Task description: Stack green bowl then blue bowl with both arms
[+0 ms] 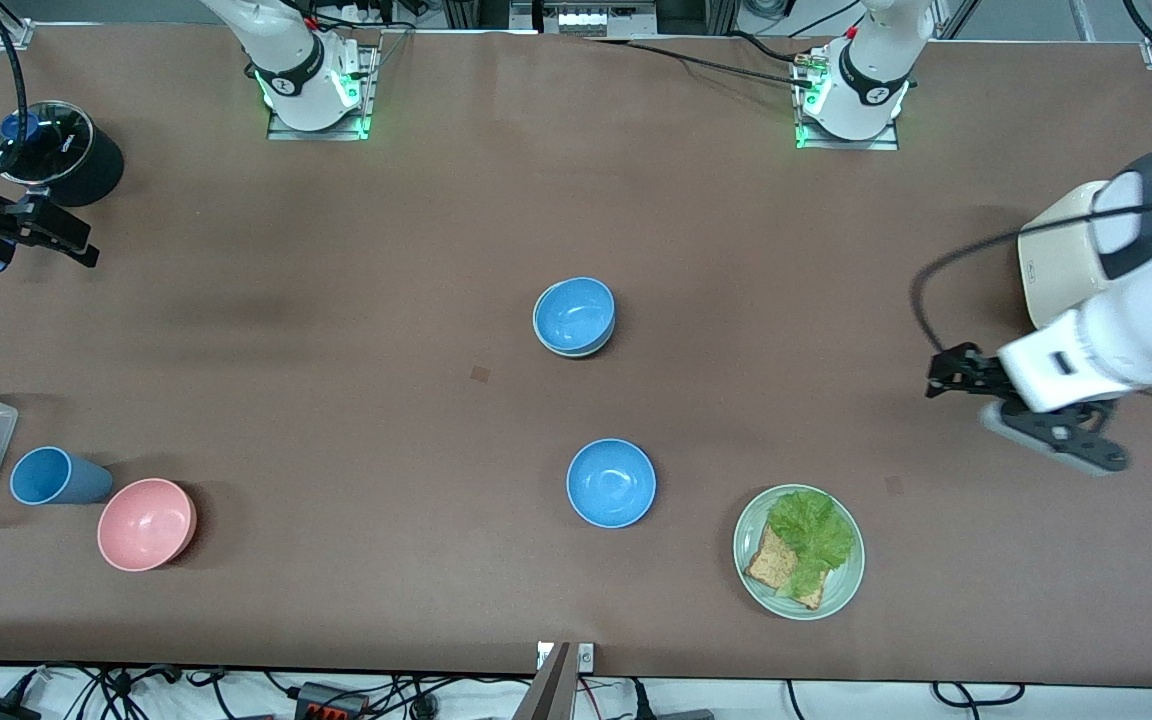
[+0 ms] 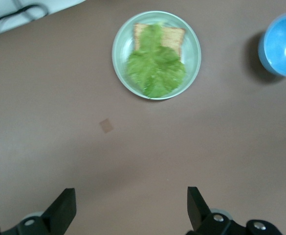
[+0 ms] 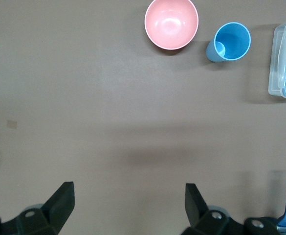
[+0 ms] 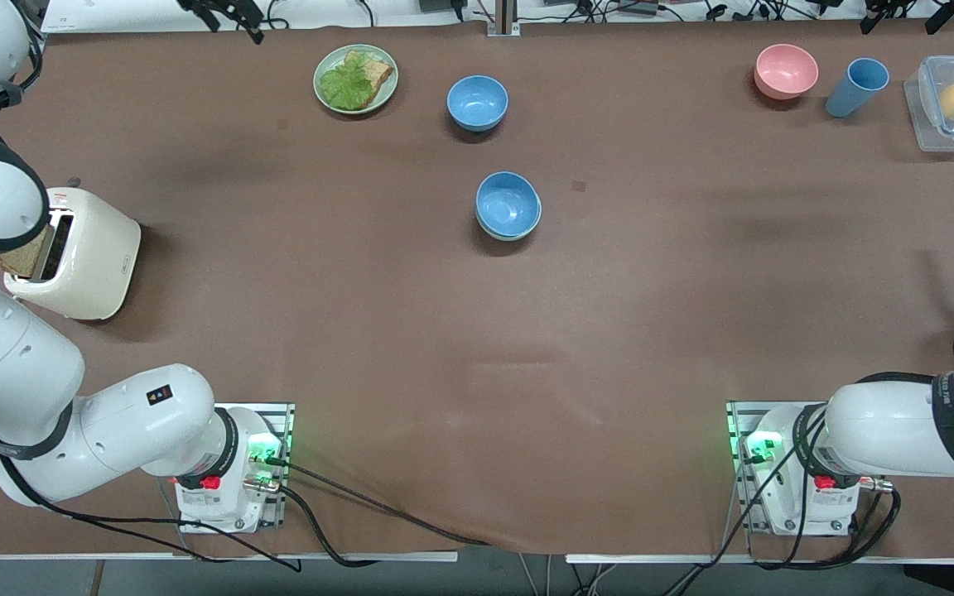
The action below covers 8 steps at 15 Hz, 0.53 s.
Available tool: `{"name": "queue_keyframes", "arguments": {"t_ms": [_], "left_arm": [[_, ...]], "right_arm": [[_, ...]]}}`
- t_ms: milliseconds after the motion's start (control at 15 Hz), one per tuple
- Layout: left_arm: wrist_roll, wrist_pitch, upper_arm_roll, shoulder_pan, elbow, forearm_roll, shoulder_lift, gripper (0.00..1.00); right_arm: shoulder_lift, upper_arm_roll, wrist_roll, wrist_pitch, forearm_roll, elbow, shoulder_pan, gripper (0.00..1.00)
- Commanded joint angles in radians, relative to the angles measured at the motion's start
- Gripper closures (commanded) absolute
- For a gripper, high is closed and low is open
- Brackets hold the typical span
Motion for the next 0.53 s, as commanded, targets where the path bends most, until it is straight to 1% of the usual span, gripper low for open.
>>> {"name": "queue_keyframes", "arguments": {"t_ms": [0,67,200,267,333,400,467], "left_arm": [[0.0,0.011,0.315,-0.246,-0.12,-0.08,-0.177,0.0],[0.001,-0.019,0.36,-0.285,-0.153,-0.083,-0.22,0.0],[0.005,-0.061,0.388,-0.317,-0.165,-0.083,-0.251,0.0],[-0.003,-0.062,0.431,-0.372,-0.186,-0.083,-0.26,0.0],[0.004,-0.061,0.499,-0.424,-0.2,-0.085,-0.275,0.0],[0.004,-0.062,0.532,-0.461,-0.199,-0.087,-0.275,0.0],[0.004,-0.076,0.532,-0.465,-0.197,-0.088,-0.272,0.0]], "right_arm": [[-0.027,0.0,0.001,0.0,-0.013,-0.027,0.003,0.0],[-0.027,0.0,0.001,0.0,-0.013,-0.027,0.003,0.0],[-0.027,0.0,0.004,0.0,-0.013,-0.027,0.003,0.0],[-0.027,0.0,0.006,-0.001,-0.013,-0.027,0.003,0.0],[-0.027,0.0,0.006,0.0,-0.013,-0.027,0.003,0.0],[-0.027,0.001,0.006,0.0,-0.013,-0.027,0.003,0.0],[-0.027,0.0,0.007,0.0,-0.013,-0.027,0.003,0.0]]}}
